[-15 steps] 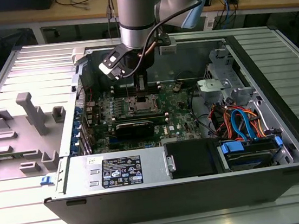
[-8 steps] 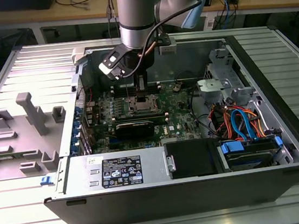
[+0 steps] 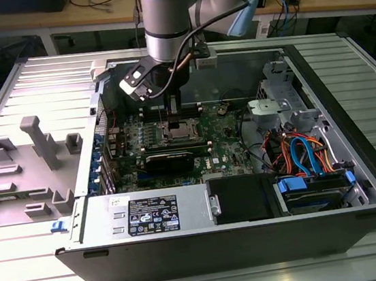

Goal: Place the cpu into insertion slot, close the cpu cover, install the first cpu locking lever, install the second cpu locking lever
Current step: 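Close the cpu cover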

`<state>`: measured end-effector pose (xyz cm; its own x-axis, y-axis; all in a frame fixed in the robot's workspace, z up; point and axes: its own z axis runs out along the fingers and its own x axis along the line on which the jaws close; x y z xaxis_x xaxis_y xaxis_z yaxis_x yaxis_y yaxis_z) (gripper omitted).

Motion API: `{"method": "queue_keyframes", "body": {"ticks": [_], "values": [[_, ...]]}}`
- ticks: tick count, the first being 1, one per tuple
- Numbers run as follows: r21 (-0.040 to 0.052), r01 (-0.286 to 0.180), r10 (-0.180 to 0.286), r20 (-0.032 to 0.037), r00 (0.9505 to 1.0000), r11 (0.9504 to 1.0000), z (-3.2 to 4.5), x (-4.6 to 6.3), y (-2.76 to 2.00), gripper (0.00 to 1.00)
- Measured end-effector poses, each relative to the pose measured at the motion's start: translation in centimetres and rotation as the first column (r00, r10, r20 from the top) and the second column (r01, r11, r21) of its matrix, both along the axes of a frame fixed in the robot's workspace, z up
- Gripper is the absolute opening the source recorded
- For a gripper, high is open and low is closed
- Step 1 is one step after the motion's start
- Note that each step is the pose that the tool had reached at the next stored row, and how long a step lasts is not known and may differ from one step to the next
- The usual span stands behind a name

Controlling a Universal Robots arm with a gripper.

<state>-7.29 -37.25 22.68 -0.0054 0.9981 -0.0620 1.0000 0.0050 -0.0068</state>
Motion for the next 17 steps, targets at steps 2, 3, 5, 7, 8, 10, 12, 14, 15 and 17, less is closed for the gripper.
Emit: {"method": "queue_keyframes", "body": {"ticks": [2,3,5,7,8,10,12,14,15,17], "values": [[0.0003,-0.003,0.003,0.0004,1.0000,1.0000,-0.06,-0.5,0.00,0.11],[0.0003,-0.005,0.005,0.0007,1.0000,1.0000,-0.09,-0.7,0.00,0.11],[0.0003,-0.009,0.009,0.0007,1.0000,1.0000,-0.15,-0.9,0.00,0.11],[0.0008,-0.011,0.011,0.0013,0.9999,0.9999,-0.23,-1.3,0.00,0.11],[0.0007,-0.012,0.012,0.0015,0.9999,0.9999,-0.23,-1.4,0.00,0.11],[0.0009,-0.013,0.013,0.0018,0.9999,0.9999,-0.28,-1.4,-0.01,0.11],[0.0015,-0.016,0.016,0.0018,0.9999,0.9999,-0.44,-1.4,-0.01,0.11],[0.0019,-0.020,0.020,0.0018,0.9998,0.9998,-0.86,-1.4,0.00,0.11],[0.0020,-0.021,0.021,0.0018,0.9998,0.9998,-1.10,-1.4,0.00,0.11],[0.0019,-0.021,0.021,0.0018,0.9998,0.9998,-1.63,-1.4,0.00,0.11]]}}
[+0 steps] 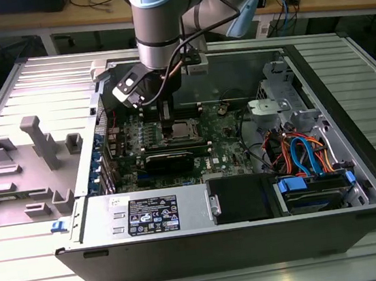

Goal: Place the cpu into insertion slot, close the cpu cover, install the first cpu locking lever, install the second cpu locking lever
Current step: 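Close the cpu cover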

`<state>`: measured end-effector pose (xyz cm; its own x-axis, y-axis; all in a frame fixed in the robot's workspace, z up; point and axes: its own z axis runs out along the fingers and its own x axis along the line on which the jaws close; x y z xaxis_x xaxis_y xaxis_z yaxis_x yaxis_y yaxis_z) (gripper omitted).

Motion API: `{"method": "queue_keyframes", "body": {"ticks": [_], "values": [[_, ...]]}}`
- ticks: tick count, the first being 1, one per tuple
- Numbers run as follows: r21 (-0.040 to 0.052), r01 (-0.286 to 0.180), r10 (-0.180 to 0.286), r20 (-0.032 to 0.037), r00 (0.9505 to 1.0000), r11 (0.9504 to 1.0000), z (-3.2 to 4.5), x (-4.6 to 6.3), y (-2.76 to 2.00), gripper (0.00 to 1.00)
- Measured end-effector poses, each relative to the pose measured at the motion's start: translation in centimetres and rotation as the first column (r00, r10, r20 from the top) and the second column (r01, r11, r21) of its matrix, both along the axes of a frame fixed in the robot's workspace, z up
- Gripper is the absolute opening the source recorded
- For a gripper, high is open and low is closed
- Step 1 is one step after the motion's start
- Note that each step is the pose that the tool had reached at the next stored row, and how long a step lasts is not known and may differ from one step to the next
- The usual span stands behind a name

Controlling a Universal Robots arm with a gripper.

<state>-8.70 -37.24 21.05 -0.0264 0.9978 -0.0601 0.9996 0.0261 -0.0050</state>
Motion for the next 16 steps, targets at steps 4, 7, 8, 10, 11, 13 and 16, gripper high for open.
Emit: {"method": "queue_keyframes", "body": {"ticks": [4,7,8,10,11,13,16], "values": [[0.0001,0.000,0.000,0.0000,1.0000,1.0000,0.00,0.0,0.02,0.11],[-0.0001,0.000,0.000,0.0000,1.0000,1.0000,-0.01,0.0,0.01,0.11],[0.0000,0.000,0.000,0.0000,1.0000,1.0000,-0.10,0.0,0.01,0.11],[-0.0011,0.000,0.000,-0.0006,1.0000,1.0000,-0.55,0.0,0.00,0.11],[-0.0007,0.000,0.000,-0.0005,1.0000,1.0000,-0.54,0.0,0.00,0.11],[0.0011,0.000,0.000,0.0010,1.0000,1.0000,-0.27,0.0,0.03,0.11],[-0.0016,0.000,0.000,0.0003,1.0000,1.0000,0.71,0.0,0.02,0.11]]}}
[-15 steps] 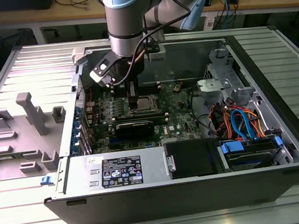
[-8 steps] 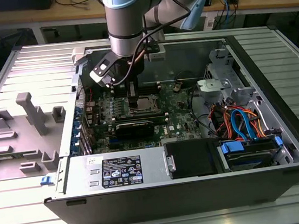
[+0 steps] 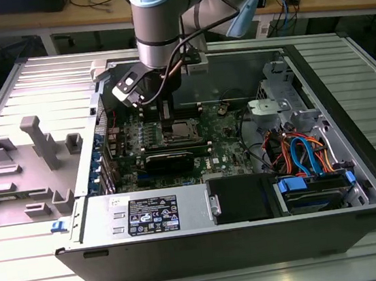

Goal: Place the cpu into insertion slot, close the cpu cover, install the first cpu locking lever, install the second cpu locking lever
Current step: 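Close the cpu cover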

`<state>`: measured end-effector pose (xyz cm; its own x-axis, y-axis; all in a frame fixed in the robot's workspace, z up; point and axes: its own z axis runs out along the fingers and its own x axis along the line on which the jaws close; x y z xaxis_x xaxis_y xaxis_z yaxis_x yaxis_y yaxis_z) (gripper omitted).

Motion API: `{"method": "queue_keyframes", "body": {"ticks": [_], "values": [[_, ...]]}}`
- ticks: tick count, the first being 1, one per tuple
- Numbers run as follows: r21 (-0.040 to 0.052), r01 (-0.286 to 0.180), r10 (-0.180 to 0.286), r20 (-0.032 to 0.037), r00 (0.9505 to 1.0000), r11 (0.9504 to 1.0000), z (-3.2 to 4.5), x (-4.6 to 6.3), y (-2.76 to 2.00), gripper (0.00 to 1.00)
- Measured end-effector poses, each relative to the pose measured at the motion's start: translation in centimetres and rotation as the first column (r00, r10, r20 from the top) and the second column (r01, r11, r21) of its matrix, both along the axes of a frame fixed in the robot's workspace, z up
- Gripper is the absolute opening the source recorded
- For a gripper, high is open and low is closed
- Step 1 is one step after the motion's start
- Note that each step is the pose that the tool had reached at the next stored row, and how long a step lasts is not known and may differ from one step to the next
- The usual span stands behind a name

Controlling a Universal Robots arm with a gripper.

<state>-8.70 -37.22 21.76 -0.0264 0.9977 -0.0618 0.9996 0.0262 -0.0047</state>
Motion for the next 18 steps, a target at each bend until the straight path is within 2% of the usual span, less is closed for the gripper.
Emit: {"method": "queue_keyframes", "body": {"ticks": [9,18], "values": [[-0.0002,0.000,0.000,-0.0001,1.0000,1.0000,0.01,2.8,0.03,0.11],[-0.0002,0.000,0.000,-0.0001,1.0000,1.0000,0.00,2.9,0.03,0.11]]}}
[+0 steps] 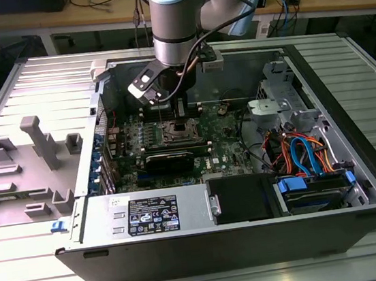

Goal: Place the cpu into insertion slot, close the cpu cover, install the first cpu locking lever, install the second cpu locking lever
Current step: 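Close the cpu cover, then install the first cpu locking lever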

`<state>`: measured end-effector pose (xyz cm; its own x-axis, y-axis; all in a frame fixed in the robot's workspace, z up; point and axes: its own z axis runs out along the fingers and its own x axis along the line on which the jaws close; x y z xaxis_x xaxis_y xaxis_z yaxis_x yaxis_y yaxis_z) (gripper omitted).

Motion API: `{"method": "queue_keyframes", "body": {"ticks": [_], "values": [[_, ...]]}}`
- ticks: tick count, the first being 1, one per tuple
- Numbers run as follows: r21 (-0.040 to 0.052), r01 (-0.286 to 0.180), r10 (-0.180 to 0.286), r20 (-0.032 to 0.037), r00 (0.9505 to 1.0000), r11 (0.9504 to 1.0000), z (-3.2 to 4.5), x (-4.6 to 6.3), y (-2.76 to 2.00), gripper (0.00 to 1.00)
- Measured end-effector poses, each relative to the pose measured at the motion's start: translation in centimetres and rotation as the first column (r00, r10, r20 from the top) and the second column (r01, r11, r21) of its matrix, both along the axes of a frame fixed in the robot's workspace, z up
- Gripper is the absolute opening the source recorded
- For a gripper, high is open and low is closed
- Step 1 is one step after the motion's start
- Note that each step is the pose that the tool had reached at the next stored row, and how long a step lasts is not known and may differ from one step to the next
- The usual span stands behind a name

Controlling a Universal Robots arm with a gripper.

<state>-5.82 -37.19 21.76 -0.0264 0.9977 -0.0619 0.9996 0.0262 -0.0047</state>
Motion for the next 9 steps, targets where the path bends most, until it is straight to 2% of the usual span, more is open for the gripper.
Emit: {"method": "queue_keyframes", "body": {"ticks": [9], "values": [[0.0000,0.000,0.000,0.0000,1.0000,1.0000,0.00,0.04,0.00,0.11]]}}
